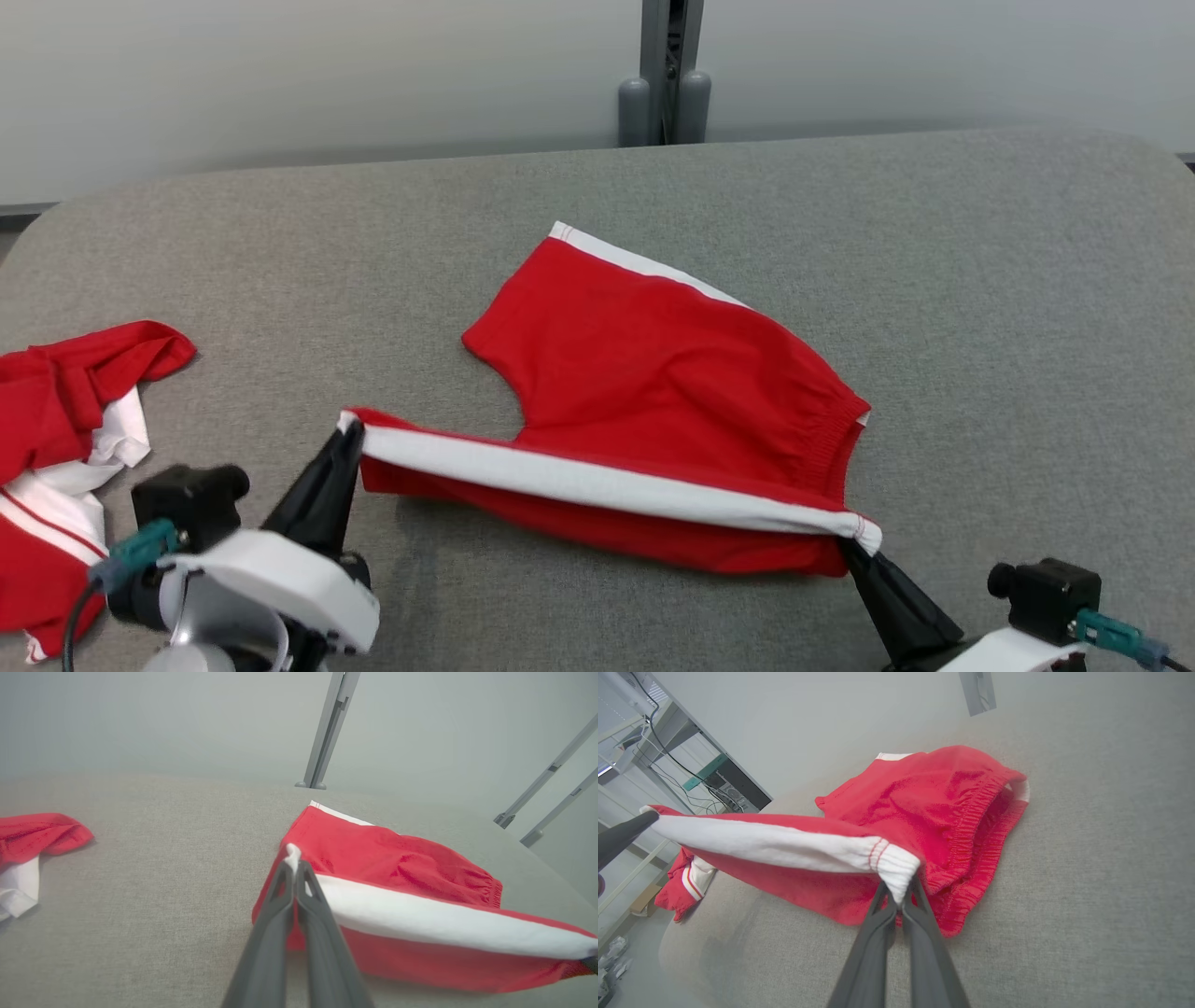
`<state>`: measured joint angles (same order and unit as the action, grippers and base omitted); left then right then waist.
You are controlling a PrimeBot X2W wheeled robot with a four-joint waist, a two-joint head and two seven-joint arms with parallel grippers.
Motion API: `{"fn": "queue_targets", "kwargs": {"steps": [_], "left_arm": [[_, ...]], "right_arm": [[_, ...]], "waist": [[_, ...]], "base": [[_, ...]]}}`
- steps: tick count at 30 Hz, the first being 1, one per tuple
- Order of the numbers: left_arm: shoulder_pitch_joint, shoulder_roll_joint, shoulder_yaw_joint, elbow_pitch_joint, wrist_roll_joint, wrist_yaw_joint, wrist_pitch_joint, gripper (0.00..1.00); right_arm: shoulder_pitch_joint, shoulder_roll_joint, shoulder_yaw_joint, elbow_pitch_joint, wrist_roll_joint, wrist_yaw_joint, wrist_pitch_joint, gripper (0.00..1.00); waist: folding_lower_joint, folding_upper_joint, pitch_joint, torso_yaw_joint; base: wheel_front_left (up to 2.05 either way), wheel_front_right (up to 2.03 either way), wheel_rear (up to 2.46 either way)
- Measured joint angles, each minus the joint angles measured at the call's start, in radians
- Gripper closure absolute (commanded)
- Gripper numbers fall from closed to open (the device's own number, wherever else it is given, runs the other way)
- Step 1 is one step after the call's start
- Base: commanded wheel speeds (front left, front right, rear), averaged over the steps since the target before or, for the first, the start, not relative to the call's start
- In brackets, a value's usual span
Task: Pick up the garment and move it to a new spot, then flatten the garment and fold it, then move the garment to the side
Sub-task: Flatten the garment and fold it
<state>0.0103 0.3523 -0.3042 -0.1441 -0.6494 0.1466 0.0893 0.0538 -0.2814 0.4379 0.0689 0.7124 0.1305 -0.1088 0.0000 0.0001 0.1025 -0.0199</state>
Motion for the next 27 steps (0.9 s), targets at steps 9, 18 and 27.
{"fn": "queue_targets", "kwargs": {"steps": [9,18,27], "left_arm": [[-0.39,-0.008,-0.042,0.231,0.022,-0.102,0.075,1.0],[-0.726,-0.074,-0.081,0.57,0.046,-0.187,0.055,1.0],[-0.942,-0.118,-0.079,0.908,0.05,-0.222,-0.011,1.0]], "right_arm": [[-0.192,0.112,-0.044,0.072,-0.017,0.0,-0.042,1.0],[-0.401,0.179,-0.03,0.223,-0.034,0.0,-0.098,1.0],[-0.55,0.213,0.041,0.34,0.021,0.0,-0.139,1.0]], "waist": [[0.0,0.0,0.091,-0.078],[0.0,0.0,0.208,-0.16],[0.0,0.0,0.301,-0.243]], "base": [[0.0,0.0,0.0],[0.0,0.0,0.0],[0.0,0.0,0.0]]}}
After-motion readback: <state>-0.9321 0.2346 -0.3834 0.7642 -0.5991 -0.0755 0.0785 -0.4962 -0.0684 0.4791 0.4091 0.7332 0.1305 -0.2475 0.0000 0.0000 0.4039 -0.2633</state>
